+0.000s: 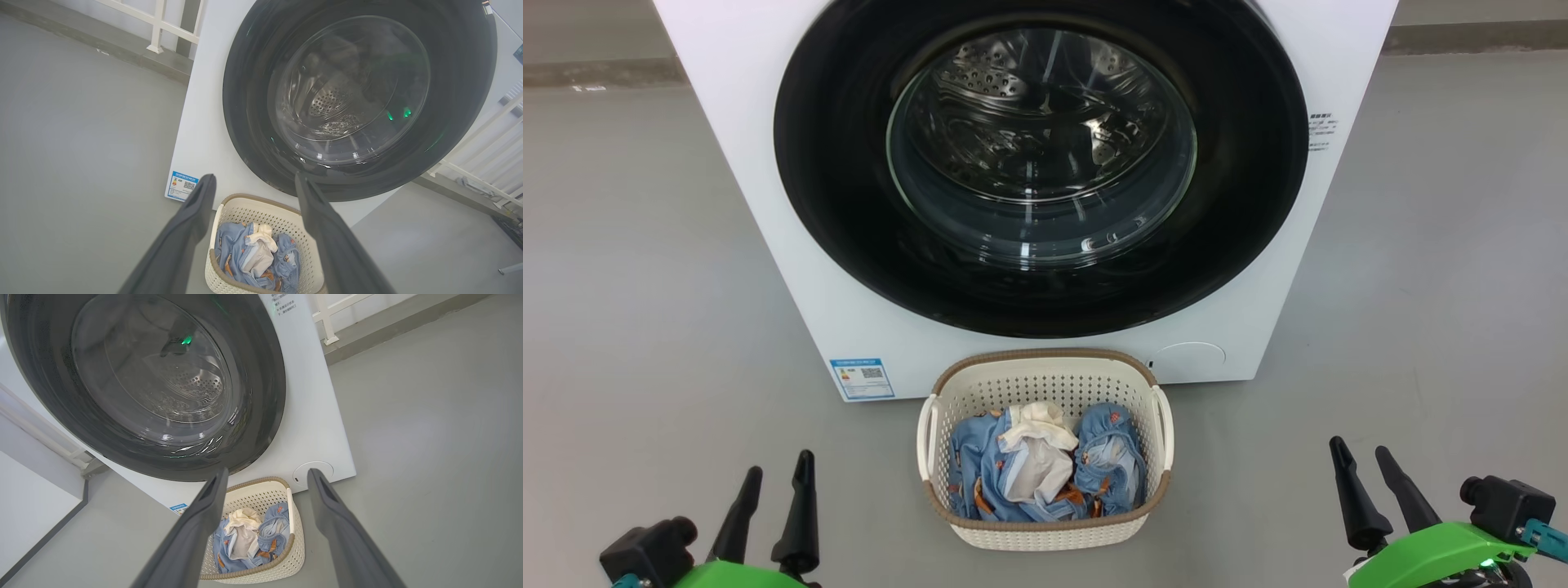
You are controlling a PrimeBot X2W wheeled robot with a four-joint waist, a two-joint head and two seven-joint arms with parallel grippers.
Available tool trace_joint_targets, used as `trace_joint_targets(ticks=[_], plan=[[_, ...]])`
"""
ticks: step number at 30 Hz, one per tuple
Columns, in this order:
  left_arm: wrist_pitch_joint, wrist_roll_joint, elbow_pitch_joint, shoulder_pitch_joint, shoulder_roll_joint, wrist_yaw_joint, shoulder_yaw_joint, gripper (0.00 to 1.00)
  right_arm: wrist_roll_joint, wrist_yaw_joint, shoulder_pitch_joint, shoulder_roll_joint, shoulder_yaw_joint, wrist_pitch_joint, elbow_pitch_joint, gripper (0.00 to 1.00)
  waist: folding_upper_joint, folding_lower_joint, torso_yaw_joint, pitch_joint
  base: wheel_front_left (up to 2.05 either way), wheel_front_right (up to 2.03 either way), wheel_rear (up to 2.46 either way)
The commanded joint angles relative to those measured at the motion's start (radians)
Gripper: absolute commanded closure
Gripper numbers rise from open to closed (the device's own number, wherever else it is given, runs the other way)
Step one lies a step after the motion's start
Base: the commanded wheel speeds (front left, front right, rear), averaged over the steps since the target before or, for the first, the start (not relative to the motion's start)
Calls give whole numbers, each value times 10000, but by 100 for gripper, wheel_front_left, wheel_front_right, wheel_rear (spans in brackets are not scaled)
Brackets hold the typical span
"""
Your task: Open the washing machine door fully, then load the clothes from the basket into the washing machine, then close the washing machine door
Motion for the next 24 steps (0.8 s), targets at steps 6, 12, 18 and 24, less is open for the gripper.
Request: trace_joint_targets(ticks=[6,12,18,24], plan=[[-307,834,-350,-470,260,-22,159,0,-888,12,-440,-224,263,-260,-277,0,0,0,-18,-1,0,0,0],[-486,1451,-368,-504,322,-23,85,0,-1564,13,-453,-262,269,-424,-321,0,0,0,-29,3,0,0,0],[-664,2076,-383,-508,396,-25,44,0,-2199,14,-433,-292,257,-578,-363,0,0,0,-64,-19,0,0,0],[-843,2603,-321,-548,466,-27,27,0,-2813,14,-411,-330,197,-745,-420,0,0,0,-143,-2,0,0,0]])
